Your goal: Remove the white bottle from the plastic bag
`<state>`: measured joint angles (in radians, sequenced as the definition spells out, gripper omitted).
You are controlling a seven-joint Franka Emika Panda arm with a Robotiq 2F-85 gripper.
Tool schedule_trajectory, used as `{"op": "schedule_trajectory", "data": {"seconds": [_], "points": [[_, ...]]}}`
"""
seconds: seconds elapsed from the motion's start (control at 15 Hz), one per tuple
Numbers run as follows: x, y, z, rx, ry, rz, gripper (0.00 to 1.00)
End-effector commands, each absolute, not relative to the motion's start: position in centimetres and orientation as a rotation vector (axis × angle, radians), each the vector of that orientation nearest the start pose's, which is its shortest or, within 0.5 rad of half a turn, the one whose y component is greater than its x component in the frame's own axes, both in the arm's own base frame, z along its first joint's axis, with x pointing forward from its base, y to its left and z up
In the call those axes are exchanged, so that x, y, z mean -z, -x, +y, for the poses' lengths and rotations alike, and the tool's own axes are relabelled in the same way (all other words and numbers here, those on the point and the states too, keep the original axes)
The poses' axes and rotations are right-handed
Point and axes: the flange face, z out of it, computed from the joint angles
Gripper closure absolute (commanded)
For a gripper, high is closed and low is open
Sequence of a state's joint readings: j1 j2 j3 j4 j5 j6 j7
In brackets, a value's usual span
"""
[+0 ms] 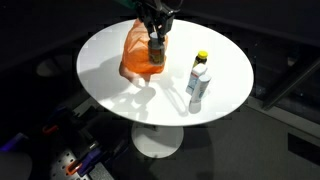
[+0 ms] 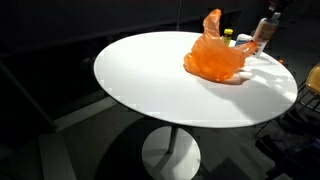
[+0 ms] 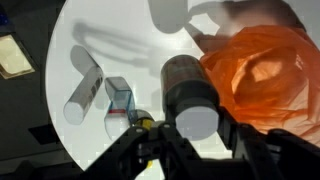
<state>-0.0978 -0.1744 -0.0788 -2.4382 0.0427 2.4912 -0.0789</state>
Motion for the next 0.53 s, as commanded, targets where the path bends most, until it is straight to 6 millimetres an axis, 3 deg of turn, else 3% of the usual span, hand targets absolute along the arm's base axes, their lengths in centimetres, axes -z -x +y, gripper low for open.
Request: {"op": "schedule_trajectory", "data": {"seconds": [0.0, 0.47], "points": [[-37.0, -48.7, -11.2, 0.327, 3.122, 0.321, 0.81], [-32.4, -48.7, -13.7, 0.200, 3.160, 0.407, 0.81]]}}
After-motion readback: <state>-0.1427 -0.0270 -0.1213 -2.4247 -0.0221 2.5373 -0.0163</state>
